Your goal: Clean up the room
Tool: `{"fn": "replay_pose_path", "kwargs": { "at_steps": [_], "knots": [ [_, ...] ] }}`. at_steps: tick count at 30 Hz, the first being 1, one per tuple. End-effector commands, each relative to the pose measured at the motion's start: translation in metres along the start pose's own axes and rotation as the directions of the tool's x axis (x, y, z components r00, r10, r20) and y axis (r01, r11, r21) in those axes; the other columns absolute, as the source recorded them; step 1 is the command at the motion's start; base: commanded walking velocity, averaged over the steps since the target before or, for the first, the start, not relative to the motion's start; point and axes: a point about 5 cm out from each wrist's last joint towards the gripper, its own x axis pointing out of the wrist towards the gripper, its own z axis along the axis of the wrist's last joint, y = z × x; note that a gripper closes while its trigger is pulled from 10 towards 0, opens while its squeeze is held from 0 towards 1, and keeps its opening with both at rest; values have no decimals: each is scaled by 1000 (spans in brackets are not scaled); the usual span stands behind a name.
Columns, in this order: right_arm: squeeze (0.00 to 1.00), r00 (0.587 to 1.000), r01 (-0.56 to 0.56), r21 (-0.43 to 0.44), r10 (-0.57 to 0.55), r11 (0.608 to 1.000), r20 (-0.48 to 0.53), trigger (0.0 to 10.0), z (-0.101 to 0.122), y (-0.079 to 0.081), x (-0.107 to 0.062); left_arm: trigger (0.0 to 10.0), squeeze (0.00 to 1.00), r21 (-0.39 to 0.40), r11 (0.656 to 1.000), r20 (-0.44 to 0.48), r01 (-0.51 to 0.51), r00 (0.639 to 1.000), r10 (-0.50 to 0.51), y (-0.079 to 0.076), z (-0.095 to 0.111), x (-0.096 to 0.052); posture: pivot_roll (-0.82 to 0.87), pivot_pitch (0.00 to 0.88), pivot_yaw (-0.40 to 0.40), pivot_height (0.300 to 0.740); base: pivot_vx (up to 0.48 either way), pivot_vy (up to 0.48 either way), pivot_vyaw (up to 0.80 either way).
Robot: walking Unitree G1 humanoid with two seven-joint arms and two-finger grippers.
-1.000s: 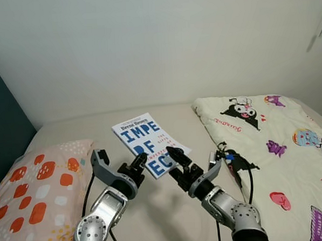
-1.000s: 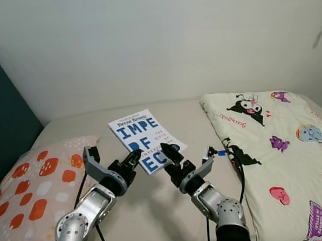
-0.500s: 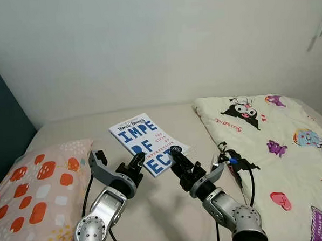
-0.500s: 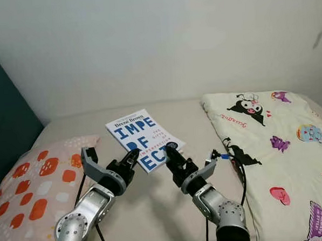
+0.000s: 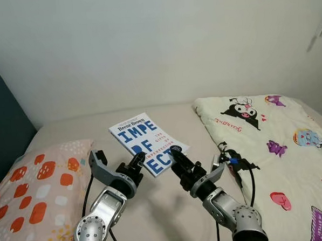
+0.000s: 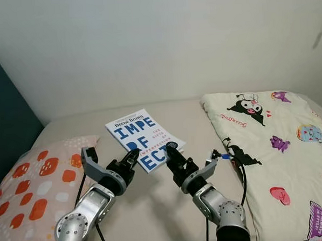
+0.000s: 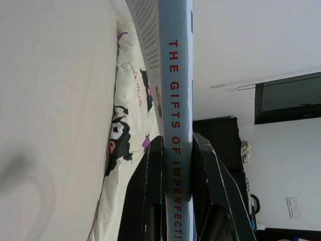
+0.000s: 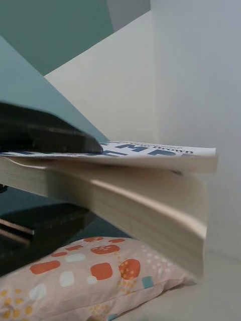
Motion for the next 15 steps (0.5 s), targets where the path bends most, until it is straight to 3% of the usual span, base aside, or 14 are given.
{"fn": "replay_pose_path", "kwargs": {
  "at_steps": [1,4,5,9,10,14,15],
  "knots": [
    [0,999,-33,10,33,999,-1,4039,1,6,4,10000,0,-95,995,3,-24,1000,24,6,-16,-4,-12,107,30,740,0,0,0],
    [0,999,-34,11,34,999,-2,4039,1,6,4,10000,0,-94,995,3,-23,1000,23,6,-16,-4,-12,107,30,740,0,0,0],
    [0,999,-35,12,35,999,-2,8471,1,6,4,10000,0,-92,995,-1,-21,1000,21,6,-17,-4,-13,104,29,740,0,0,0],
    [0,999,-35,14,35,999,-1,8471,2,7,4,10000,0,-90,996,-6,-20,1000,20,5,-18,-4,-13,104,29,740,0,0,0],
    [0,999,-36,14,36,999,-3,10000,1,7,4,10000,0,-86,996,-12,-15,1000,14,5,-19,-4,-14,100,29,740,0,0,0],
    [0,999,-41,15,42,999,-12,10000,1,8,4,10000,0,-64,998,-37,-1,999,-1,3,-24,-4,-16,95,28,740,0,0,0],
    [518,999,-43,16,43,999,-15,10000,1,8,5,10000,0,-57,998,-43,2,999,-5,2,-25,-5,-16,94,28,740,0,0,0]
  ]
}}
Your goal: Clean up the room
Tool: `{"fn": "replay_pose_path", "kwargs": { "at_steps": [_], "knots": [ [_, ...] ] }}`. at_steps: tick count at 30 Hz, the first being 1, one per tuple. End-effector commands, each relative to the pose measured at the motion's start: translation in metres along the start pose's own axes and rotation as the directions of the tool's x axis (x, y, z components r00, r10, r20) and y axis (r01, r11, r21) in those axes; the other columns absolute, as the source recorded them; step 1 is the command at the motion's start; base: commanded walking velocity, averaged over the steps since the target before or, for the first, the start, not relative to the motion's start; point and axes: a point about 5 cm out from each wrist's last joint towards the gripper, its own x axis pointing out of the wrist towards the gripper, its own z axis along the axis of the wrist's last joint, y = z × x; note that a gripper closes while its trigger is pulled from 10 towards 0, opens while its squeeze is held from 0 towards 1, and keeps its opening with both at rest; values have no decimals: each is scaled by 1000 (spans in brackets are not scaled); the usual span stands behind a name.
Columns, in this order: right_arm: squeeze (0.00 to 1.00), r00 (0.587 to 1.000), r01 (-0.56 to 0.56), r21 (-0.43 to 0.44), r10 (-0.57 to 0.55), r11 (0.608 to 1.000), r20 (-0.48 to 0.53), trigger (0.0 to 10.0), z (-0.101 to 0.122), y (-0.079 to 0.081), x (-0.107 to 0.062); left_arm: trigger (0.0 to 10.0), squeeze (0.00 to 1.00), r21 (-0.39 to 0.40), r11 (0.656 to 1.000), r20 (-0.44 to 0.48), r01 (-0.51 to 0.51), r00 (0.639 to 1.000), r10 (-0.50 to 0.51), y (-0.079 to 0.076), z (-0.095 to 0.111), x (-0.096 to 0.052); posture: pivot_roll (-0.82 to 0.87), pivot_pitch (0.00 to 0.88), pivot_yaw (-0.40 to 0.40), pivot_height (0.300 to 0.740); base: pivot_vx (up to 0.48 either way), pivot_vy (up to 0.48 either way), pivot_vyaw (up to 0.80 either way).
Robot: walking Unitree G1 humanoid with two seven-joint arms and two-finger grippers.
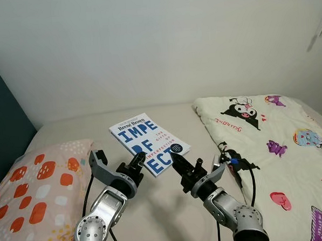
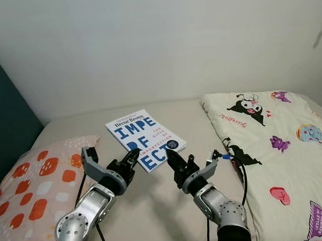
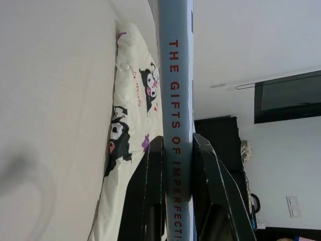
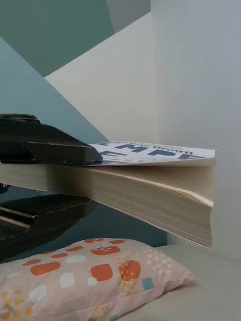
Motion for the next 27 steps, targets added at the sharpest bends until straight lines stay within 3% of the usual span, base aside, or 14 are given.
{"fn": "replay_pose_path", "kwargs": {
  "at_steps": [1,10,11,19,27],
  "knots": [
    [1000,999,-39,8,39,999,-12,10000,-1,7,5,10000,0,-64,998,-31,-6,1000,4,3,-23,-5,-16,94,28,740,0,0,0],
    [1000,999,-37,12,38,999,-30,10000,-3,8,7,10000,0,-70,997,-30,-8,1000,6,3,-24,-5,-15,91,27,740,0,0,0],
    [0,998,-44,19,45,999,-41,10000,-4,8,7,10000,0,-81,997,-32,-5,999,3,3,-25,-5,-14,93,27,740,0,0,0],
    [0,990,-106,49,110,993,-88,10000,-10,16,9,10000,0,-87,996,-54,-5,999,1,3,-29,-6,-11,98,27,740,0,0,0],
    [0,980,-165,-8,163,986,-113,10000,-12,26,10,10000,0,-76,997,-61,-24,998,19,7,-30,-7,-12,100,28,740,0,0,0]
  ]
}}
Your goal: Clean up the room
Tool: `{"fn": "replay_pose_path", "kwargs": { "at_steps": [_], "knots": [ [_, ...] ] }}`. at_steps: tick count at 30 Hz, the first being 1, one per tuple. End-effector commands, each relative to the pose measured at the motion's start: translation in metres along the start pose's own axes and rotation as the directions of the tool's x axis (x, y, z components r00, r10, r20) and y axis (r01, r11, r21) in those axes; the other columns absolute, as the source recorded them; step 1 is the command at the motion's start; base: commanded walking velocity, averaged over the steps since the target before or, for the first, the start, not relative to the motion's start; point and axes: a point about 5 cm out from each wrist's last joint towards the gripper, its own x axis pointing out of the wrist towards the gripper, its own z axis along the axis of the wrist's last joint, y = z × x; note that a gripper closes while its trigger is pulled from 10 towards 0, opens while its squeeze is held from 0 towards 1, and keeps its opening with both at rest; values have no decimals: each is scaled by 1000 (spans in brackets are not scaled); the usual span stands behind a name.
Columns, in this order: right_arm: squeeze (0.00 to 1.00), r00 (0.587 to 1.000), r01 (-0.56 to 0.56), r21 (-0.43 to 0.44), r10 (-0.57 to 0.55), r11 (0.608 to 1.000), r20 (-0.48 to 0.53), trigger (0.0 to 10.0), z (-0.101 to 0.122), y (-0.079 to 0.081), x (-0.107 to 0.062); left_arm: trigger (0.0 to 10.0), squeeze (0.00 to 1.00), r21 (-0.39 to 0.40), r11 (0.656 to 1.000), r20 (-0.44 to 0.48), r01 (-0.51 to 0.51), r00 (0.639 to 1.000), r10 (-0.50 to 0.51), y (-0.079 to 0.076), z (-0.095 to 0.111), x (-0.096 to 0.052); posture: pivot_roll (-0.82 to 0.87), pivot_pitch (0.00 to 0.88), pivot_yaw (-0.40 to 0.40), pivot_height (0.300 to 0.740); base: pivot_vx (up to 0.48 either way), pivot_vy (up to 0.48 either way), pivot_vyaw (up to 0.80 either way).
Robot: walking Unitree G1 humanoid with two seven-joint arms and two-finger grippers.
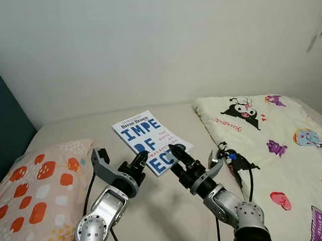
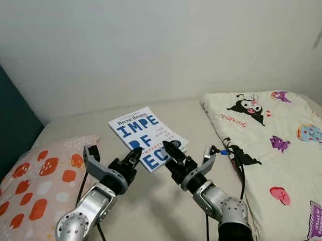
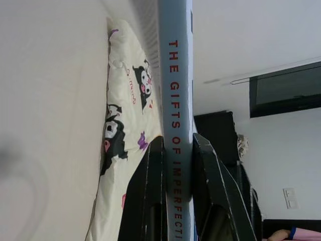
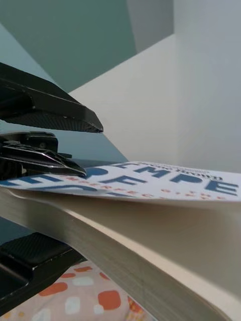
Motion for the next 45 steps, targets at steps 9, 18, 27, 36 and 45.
{"fn": "replay_pose_path", "kwargs": {
  "at_steps": [9,18,27,36,45],
  "knots": [
    [0,997,-68,-74,69,995,16,10000,4,13,7,10000,0,-94,994,-30,-50,998,47,11,-26,-4,-13,98,21,740,0,0,0],
    [0,994,-51,-83,58,995,93,1804,12,11,7,10000,0,-100,993,-17,-58,998,56,13,-23,-5,-12,98,20,740,0,0,0],
    [0,991,-63,-84,72,995,115,0,13,11,5,10000,0,-91,994,-30,-58,998,56,13,-25,-6,-10,100,24,740,0,0,0],
    [0,990,-73,-89,83,993,115,0,12,12,5,10000,1000,-71,996,-44,-56,998,53,12,-27,-5,-11,102,29,740,0,0,0],
    [0,989,-72,-93,83,993,122,0,12,12,5,10000,1000,-51,998,-41,-45,998,43,11,-26,-5,-11,106,29,740,0,0,0]
  ]
}}
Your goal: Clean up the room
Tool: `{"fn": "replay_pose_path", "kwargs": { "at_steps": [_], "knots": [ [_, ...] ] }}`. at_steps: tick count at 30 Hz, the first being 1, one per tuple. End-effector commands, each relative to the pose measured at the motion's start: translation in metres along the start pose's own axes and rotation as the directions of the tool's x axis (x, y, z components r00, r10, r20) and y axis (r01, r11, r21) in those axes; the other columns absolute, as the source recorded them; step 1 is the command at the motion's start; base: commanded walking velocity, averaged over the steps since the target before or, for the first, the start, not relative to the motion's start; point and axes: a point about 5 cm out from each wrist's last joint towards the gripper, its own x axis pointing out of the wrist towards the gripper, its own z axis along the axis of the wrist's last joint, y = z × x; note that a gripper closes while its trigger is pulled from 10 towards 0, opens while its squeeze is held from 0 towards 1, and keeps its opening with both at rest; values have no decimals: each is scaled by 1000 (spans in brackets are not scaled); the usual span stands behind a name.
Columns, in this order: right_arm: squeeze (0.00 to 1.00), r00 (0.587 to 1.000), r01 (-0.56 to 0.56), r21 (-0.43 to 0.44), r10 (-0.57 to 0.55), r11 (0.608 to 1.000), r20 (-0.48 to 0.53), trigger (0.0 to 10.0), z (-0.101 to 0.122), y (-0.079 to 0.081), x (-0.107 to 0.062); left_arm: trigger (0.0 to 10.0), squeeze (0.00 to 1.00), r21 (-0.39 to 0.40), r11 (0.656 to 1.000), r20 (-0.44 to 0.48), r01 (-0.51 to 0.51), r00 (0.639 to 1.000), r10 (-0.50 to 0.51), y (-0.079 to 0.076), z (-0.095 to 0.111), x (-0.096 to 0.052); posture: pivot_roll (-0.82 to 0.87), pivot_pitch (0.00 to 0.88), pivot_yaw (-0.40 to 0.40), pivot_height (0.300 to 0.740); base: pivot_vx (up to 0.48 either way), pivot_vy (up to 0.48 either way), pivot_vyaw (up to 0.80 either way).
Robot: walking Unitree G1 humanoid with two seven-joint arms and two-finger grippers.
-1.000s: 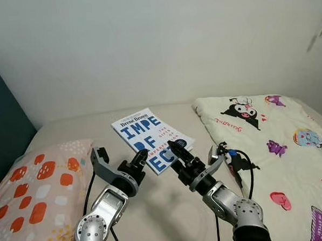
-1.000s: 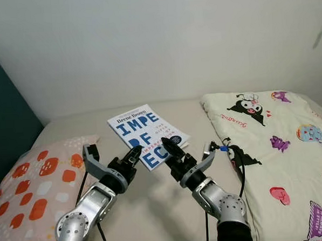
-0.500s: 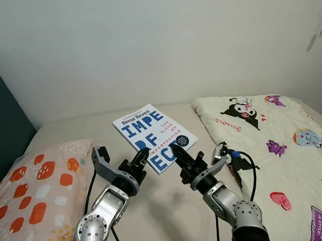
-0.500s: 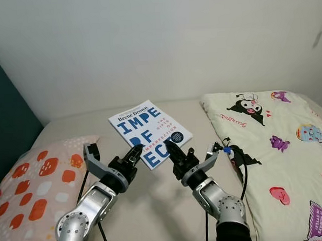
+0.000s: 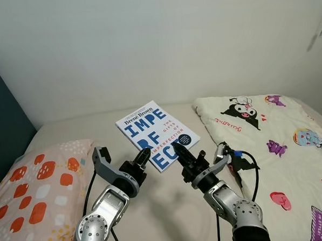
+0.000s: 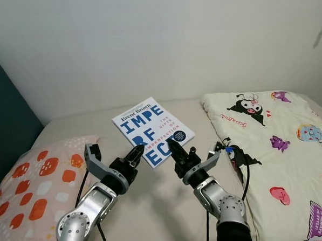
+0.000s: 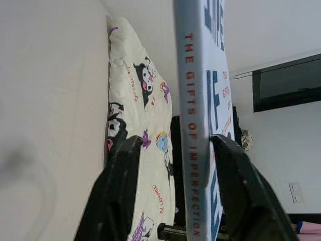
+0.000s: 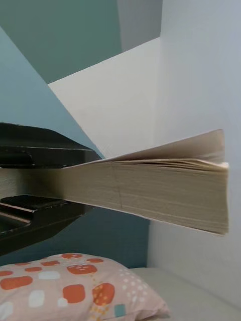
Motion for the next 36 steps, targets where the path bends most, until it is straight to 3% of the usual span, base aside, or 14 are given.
{"fn": "replay_pose_path", "kwargs": {
  "at_steps": [1,4,5,6,7,16,17,19,21,22,23,25,29,36],
  "knots": [
    [0,998,-56,-6,56,998,10,0,2,8,4,10000,1000,-80,996,-35,-50,998,47,11,-25,-6,-11,106,29,740,0,0,0],
    [0,999,-42,-22,43,999,19,0,5,7,2,10000,984,-23,996,-21,-89,996,89,20,-17,-9,-10,107,29,740,0,0,0],
    [0,999,-35,-32,35,999,22,0,7,6,0,10000,275,3,995,-15,-97,995,97,23,-13,-11,-8,106,29,740,0,0,0],
    [0,999,-35,-32,35,999,22,0,7,6,0,10000,275,3,995,-15,-97,995,97,23,-13,-11,-8,106,29,740,0,0,0],
    [0,999,-30,-39,31,999,24,0,8,6,-1,10000,0,20,995,-11,-101,995,101,25,-11,-13,-8,106,29,740,0,0,0],
    [0,982,189,-207,-183,960,47,0,27,-18,-28,10000,0,144,989,146,-29,989,7,34,47,-45,-14,108,28,740,0,0,0],
    [0,971,240,-256,-235,937,48,5216,29,-23,-31,10000,0,211,977,147,-42,989,11,36,51,-50,-14,107,28,740,0,0,0],
    [0,962,270,-291,-269,918,44,5216,29,-26,-34,10000,0,297,952,148,-78,988,34,40,54,-53,-18,107,29,740,0,0,0],
    [0,945,304,-378,-326,874,6,10000,26,-32,-37,10000,0,502,839,171,-209,975,140,54,58,-58,-19,103,27,740,0,0,0],
    [0,922,308,-487,-382,817,-57,10000,19,-36,-41,10000,0,669,668,222,-327,945,239,69,63,-64,-22,101,24,740,0,0,0],
    [0,922,308,-487,-382,817,-57,10000,19,-36,-41,10000,0,669,668,222,-327,945,239,69,63,-64,-22,101,24,740,0,0,0],
    [0,914,289,-535,-395,794,-92,10000,15,-38,-42,10000,0,764,543,234,-347,935,268,76,62,-67,-22,101,22,740,0,0,0],
    [0,892,270,-553,-421,788,-164,10000,6,-41,-43,10000,0,813,475,228,-336,935,271,77,53,-68,-19,98,13,740,0,0,0],
    [0,862,251,-832,-505,495,-40,10000,5,-50,-42,10000,0,866,418,163,-274,946,282,78,24,-68,-21,97,10,740,0,0,0]
  ]
}}
